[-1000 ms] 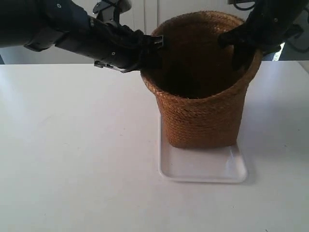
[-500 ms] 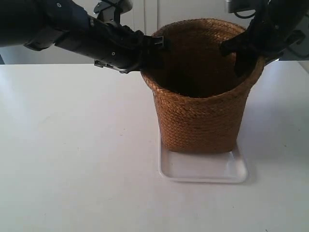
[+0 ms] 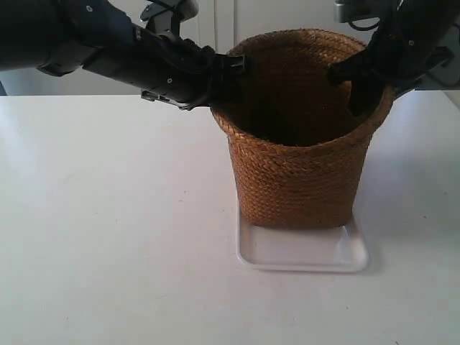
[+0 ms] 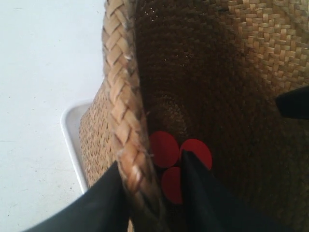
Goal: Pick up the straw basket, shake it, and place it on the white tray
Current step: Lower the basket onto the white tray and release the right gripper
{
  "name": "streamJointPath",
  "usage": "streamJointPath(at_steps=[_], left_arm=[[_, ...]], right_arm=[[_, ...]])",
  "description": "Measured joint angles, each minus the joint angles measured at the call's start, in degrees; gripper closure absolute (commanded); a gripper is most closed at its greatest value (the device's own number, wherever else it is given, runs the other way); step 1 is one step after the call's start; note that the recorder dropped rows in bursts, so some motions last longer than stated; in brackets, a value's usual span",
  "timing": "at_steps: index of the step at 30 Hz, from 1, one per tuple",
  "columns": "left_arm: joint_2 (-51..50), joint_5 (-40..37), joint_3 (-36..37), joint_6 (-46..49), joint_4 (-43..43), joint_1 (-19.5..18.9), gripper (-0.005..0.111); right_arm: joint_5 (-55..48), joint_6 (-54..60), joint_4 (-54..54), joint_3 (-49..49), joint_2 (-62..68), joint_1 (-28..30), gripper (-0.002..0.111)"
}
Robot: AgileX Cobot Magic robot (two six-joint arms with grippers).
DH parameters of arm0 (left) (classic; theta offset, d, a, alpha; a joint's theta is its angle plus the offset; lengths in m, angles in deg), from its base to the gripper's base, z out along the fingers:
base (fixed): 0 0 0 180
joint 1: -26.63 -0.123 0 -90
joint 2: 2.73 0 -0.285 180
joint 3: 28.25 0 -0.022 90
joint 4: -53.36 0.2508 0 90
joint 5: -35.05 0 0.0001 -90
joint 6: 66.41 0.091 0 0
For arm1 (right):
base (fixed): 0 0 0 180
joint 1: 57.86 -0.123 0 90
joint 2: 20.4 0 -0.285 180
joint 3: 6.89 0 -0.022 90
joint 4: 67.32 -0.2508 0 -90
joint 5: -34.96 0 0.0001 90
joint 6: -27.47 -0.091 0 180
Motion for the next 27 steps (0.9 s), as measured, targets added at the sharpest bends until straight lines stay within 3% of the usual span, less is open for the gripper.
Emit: streamJointPath(at_steps=[7,14,21,27], left_arm=[[0.0,0.1,0.0,0.0,0.0,0.0,0.069],[0.0,0.1,0.0,0.2,0.0,0.0,0.069],[0.0,0.2,-0.1,1.4,0.0,0.1,0.068],[0.0,0.4,-0.1,2.0,-0.1,0.2,0.051]], right_arm=[[0.0,0.0,-0.3,0.0,0.0,0.0,0.06],[0.1,0.0,-2.4,0.0,0.0,0.0,0.048],[4.7,0.0,-3.5,-0.4,-4.0,0.0,0.02],[8.9,0.3,-4.1,-0.5,-10.6,0.0,0.017]])
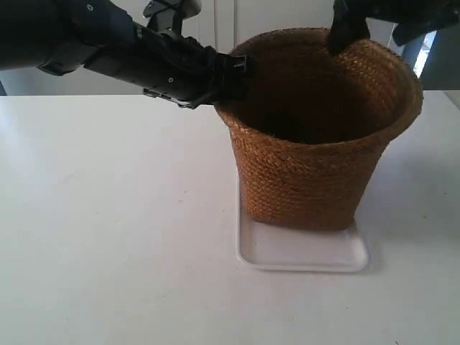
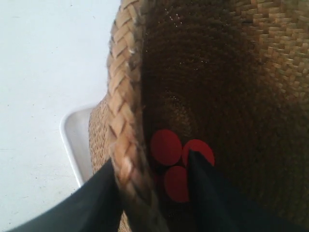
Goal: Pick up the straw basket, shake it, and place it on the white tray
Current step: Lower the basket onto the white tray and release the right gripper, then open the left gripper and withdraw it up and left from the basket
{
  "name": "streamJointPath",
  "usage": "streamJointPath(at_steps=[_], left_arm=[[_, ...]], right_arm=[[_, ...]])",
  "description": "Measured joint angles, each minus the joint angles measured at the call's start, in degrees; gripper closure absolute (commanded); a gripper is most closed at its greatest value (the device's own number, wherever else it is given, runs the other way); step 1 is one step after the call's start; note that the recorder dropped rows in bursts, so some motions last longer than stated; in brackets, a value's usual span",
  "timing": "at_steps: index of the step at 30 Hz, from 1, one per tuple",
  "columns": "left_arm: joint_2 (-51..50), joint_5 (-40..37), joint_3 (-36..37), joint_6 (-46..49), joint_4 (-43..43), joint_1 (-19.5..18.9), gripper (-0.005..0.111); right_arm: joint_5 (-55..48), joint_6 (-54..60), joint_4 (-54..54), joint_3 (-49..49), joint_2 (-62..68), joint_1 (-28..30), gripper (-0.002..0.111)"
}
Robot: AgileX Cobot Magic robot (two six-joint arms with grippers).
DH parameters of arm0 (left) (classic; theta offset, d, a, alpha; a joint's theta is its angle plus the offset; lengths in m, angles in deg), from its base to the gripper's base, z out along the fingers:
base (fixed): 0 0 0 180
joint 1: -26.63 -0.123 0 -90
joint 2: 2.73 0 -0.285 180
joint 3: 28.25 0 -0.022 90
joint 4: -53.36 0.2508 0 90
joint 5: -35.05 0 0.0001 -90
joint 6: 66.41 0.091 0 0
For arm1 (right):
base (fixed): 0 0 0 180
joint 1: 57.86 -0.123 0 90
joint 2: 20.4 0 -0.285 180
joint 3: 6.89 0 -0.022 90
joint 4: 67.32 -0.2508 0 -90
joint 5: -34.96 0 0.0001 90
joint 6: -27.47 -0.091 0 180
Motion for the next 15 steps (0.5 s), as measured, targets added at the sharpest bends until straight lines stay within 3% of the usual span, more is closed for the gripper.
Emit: streamJointPath(at_steps=[9,15], left_arm=[[0.0,0.0,-0.2,0.2,1.2,0.0,0.046],[0.0,-1.1,-0.2,0.2,1.3,0.0,0.027]], right_arm=[[3.3,0.5,-0.8,0.0,-6.3,-0.1,0.017],[3.3,0.5,-1.0,0.0,-6.5,-0.1,0.017]])
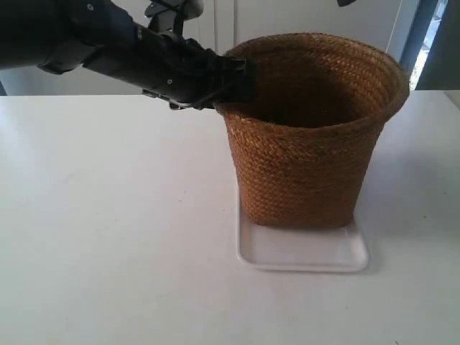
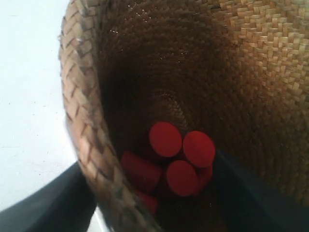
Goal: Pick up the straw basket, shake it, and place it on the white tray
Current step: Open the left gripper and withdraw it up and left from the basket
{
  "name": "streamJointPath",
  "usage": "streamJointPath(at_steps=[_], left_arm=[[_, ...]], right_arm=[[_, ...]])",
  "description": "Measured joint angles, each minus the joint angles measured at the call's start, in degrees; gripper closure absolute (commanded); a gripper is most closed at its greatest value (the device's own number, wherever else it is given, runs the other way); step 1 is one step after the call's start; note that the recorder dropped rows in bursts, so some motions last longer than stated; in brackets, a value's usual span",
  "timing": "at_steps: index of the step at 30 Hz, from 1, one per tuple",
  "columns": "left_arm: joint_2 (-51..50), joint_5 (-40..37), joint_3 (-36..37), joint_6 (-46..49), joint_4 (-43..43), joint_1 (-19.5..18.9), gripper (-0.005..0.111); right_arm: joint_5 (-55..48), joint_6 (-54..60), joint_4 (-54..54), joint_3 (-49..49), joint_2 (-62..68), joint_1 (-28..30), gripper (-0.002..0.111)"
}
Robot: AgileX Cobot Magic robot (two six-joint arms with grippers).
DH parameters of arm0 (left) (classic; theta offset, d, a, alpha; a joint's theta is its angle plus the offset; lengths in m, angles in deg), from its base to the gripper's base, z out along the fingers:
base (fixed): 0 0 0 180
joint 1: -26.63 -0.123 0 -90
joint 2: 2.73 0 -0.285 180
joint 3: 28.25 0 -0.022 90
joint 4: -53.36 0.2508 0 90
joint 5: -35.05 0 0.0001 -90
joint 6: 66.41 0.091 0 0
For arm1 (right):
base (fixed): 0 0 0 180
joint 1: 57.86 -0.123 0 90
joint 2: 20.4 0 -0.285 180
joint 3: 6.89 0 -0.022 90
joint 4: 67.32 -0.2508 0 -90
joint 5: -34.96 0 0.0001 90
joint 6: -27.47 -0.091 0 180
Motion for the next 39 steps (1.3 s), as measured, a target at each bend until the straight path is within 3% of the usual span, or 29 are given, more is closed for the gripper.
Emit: streamJointPath(at_steps=[25,33,39], left_arm=[[7.2,-5.0,0.0,0.2,1.7,-3.8,0.025],[18.8,-8.2,0.0,0.2,13.2,-3.8,0.025],[27.2,-19.0,0.0,1.2,23.4,-3.8,0.025]], right_arm=[[-0.3,0.0,0.0,0.0,-0.3,0.0,0.017],[-8.5,0.0,0.0,-0.1,-4.2,0.0,0.02],[-12.3,0.4,0.0,-0.1,-7.1,0.0,0.02]])
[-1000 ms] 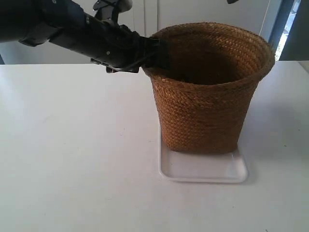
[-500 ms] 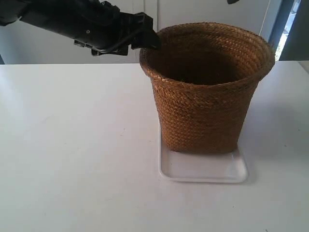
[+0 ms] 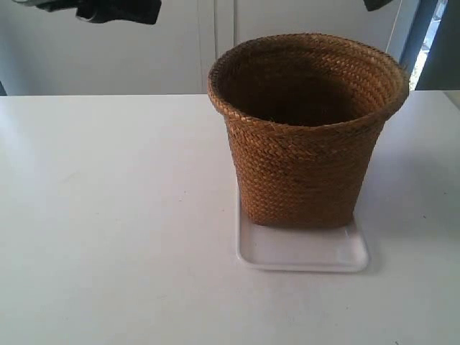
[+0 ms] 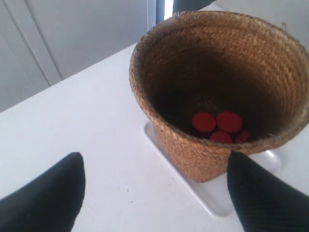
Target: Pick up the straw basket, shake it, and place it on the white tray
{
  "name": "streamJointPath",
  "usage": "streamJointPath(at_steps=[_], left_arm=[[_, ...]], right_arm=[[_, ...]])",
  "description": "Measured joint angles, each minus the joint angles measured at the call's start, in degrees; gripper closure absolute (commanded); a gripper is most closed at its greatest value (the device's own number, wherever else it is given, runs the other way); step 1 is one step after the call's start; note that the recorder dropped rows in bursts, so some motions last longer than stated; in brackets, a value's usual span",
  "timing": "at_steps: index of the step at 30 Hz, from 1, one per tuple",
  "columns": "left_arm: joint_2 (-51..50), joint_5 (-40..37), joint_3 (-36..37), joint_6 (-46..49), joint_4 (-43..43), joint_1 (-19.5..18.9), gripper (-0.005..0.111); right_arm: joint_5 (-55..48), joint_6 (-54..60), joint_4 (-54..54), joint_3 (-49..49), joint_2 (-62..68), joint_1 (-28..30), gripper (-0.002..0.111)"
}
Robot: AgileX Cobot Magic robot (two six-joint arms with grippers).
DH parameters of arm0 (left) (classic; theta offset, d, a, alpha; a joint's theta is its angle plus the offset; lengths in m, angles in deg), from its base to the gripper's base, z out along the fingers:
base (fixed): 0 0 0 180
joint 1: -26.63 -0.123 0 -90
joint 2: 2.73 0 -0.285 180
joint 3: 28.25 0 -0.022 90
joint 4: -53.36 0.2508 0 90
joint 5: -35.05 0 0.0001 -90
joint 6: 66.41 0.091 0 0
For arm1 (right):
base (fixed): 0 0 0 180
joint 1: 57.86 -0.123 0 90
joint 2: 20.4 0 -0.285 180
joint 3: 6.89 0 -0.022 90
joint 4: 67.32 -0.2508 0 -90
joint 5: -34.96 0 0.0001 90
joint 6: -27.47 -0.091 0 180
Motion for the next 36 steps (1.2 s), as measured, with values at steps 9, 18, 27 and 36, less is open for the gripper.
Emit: streamJointPath(at_steps=[9,18,27,36], left_arm=[[1.4,-6.0,0.0,5.3,0.5,0.0,0.04],[1.4,-4.1,0.0,6.5,1.0,0.0,0.106],[6.4,7.6,3.8,3.8,2.3,0.0,0.107],[24.8,17.5,28.4,2.3,2.9,0.0,0.107]], right_arm=[[-0.2,0.1,0.0,0.0,-0.8,0.0,0.02],[-0.2,-0.1,0.0,0.0,-0.8,0.0,0.105],[7.9,-1.0,-1.0,-2.3,-2.6,0.0,0.105],[25.1,1.6,-1.3,-25.4,-22.7,0.0,0.105]])
